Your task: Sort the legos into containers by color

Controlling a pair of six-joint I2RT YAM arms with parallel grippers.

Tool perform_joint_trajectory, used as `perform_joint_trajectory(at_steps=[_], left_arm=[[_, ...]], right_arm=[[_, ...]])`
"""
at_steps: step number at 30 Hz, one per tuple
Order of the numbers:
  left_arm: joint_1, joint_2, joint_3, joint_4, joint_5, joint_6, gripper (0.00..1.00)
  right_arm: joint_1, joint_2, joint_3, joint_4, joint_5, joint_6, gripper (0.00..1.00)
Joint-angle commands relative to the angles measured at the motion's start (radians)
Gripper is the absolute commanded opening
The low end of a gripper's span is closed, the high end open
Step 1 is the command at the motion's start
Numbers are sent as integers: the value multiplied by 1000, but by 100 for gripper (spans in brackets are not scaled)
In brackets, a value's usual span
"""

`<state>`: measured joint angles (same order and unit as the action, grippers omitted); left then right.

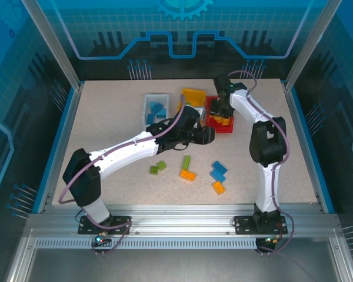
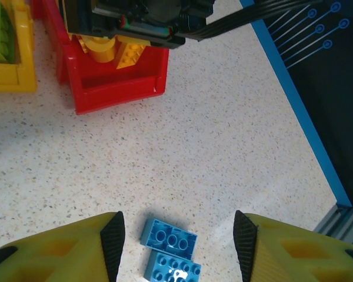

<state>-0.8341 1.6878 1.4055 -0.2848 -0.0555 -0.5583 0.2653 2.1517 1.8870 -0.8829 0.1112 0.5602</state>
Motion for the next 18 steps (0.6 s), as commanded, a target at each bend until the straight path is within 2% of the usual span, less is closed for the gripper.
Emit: perform_joint_trajectory(at_steps=[1, 6, 11, 15, 18], left_arm=[[-3, -6, 18, 11, -45, 32, 55], [-3, -35, -18, -2, -50, 36, 55], [-3, -42, -38, -16, -36, 23, 55], [-19, -7, -26, -48, -4, 3, 56], [-49, 51, -5, -65, 25, -6, 57]], right_arm=[[-10, 7, 28, -39, -20, -5, 50], [-9, -55, 10, -35, -13, -6, 59], [1, -172, -8, -37, 2, -9, 58], [17, -312, -79, -35, 46, -15, 58], [27, -480, -223, -6, 87, -24, 59]])
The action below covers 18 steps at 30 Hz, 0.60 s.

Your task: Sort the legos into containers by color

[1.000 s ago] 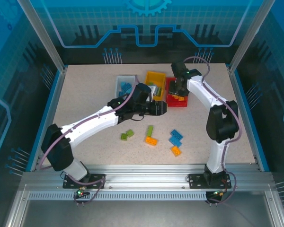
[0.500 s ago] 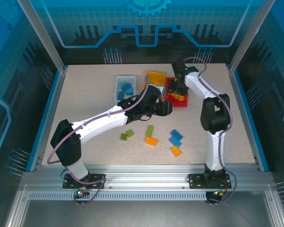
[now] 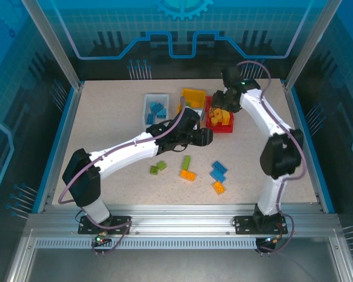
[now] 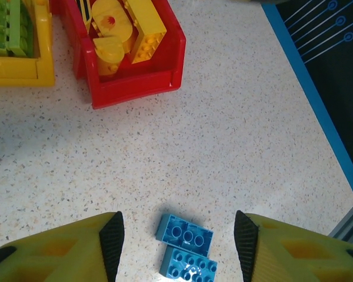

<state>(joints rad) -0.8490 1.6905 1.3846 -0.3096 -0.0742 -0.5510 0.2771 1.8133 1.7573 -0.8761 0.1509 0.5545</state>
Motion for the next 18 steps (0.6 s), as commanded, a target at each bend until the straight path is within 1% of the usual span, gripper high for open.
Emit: perform_joint_trajectory(at_steps=[1, 4, 7, 9, 12, 14, 15, 17, 18], left_arm=[[-47, 77, 31, -54, 47, -5, 58], [-87, 151, 72, -89, 65, 44, 61], [-125, 228, 115, -122, 71, 119, 70], [-145, 268, 143, -135, 78, 172, 75], [-166, 315, 179, -159, 56, 235, 78], [-167, 341, 197, -174, 47, 244, 82], [-166, 355, 213, -189, 42, 237, 82], [-160, 386, 266, -248, 43, 180, 81], [-155, 402, 306, -301, 38, 122, 80]], right_arm=[[16, -215, -160, 0, 54, -20, 60], [16, -399, -314, -6, 71, -26, 63], [13, -612, -469, -21, 53, -34, 70], [9, -727, -536, -52, 47, -27, 72], [7, -882, -603, -97, 48, -10, 75], [3, -950, -627, -122, 46, 2, 75], [2, -976, -638, -135, 46, 12, 75], [2, -998, -649, -147, 48, 17, 75], [2, -1004, -655, -150, 52, 17, 75]])
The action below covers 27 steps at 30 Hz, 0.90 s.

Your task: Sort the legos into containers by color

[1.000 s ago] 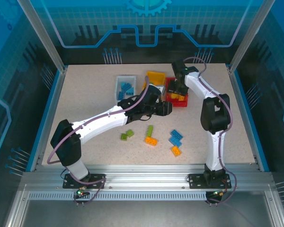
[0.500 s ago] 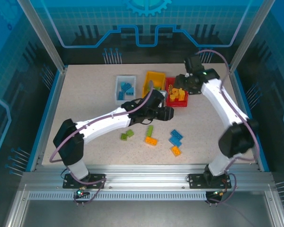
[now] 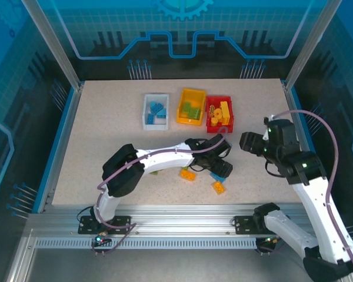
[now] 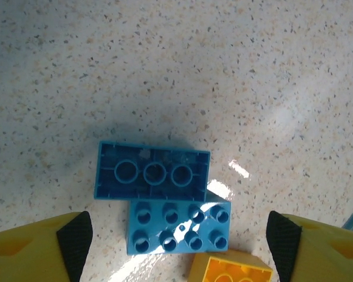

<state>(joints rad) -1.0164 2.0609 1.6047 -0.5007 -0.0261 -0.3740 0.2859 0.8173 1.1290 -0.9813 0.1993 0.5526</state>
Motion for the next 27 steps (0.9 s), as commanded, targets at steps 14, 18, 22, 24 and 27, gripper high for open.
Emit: perform_joint_trajectory(at_steps=[14, 18, 22, 24, 27], left_arm=[[62, 56, 37, -59, 182, -831, 76], [65, 86, 51, -49, 178, -898, 75], [71, 122, 77, -71, 175, -932, 74], [75, 142, 93, -69, 176, -941, 73], [79, 166, 124, -74, 151, -943, 71]], right_arm=[[-6, 3, -32, -21, -2, 2, 75], [-5, -18, -35, -8, -9, -12, 76], [-6, -26, -30, -15, -14, -15, 76], [-6, -30, -33, -13, -20, -12, 76], [-7, -33, -36, -13, -27, -10, 76]])
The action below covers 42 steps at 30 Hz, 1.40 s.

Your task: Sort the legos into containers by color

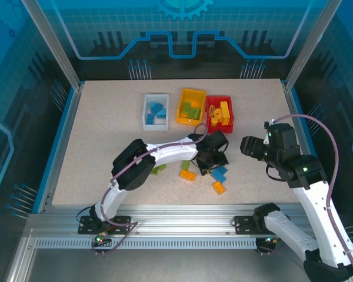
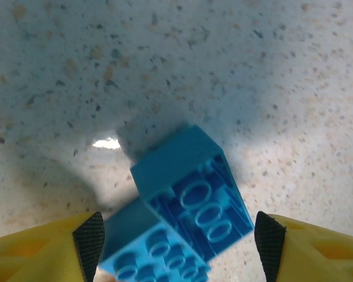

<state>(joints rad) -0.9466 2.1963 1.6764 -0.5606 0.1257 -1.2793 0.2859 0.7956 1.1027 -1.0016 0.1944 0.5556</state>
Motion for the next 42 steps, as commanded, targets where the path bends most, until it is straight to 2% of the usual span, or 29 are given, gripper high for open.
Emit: perform_joint_trajectory(at_steps=[1, 6, 10, 14, 22, 30, 36, 42], left_arm=[[11, 38, 60, -15, -6, -37, 70], [15, 80, 106, -27, -22, -39, 65], [15, 107, 139, -28, -24, -27, 53], [12, 112, 158, -49, -27, -13, 46], [10, 170, 250, -157, -35, 59, 48], [11, 204, 283, -165, -32, 81, 47], [11, 192, 286, -162, -45, 102, 32], [15, 116, 243, -124, -86, 122, 31]], right_arm=[[-6, -12, -10, 6, -23, -13, 76], [-7, -14, -21, 7, -45, -3, 75], [-6, -16, -37, 11, -59, 9, 75], [-7, -21, -48, 11, -57, 17, 75], [-6, -22, -46, 9, -56, 19, 75], [-6, -27, -46, 4, -59, 19, 75], [-6, -23, -46, 4, -54, 16, 75], [-6, -21, -45, 17, -73, -6, 74]])
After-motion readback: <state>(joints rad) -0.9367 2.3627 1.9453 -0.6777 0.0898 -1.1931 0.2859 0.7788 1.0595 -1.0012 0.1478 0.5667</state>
